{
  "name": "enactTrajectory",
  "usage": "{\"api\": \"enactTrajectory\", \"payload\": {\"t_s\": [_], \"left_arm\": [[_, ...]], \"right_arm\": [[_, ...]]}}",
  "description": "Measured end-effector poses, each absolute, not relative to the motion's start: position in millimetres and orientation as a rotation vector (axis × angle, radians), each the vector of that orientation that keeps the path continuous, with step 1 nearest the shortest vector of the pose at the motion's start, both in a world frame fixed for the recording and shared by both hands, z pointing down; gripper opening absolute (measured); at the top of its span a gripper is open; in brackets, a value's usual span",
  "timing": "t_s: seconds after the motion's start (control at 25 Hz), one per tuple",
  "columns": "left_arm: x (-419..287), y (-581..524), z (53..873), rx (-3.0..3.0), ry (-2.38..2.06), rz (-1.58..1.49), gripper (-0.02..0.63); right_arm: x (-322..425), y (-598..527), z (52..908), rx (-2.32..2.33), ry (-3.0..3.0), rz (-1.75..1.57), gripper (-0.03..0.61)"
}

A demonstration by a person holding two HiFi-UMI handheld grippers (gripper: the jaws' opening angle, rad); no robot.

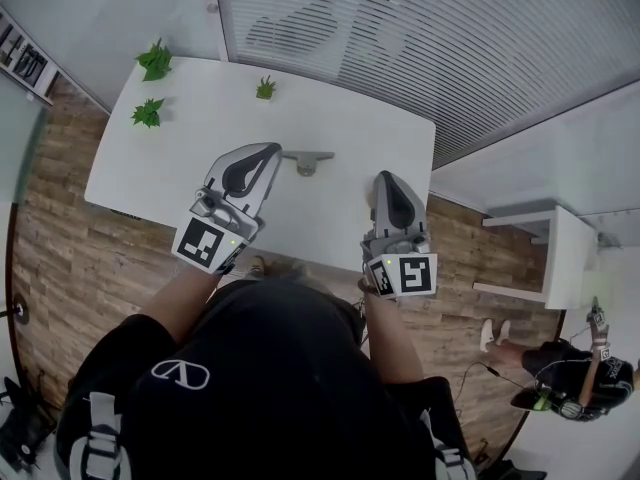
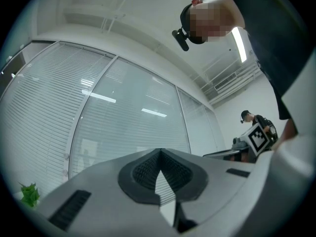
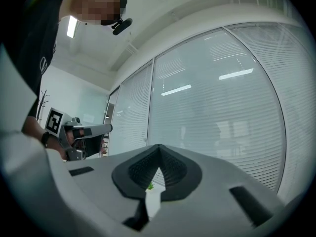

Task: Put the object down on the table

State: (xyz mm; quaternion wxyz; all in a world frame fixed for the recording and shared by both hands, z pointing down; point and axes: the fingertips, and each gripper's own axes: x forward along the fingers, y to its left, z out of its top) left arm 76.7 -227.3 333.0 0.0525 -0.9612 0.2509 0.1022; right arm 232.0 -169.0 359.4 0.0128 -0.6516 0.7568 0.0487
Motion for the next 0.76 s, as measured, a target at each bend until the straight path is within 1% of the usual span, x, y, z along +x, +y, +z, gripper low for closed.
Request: {"api": "enactTrajectory", "payload": {"t_s": [0.76], "left_arm": [[73,-232,334,-2.914,0.801,0.321,0.005]], "right_arm": [[238,-172,361,-2.027,2.374,0.148,0.003]]}}
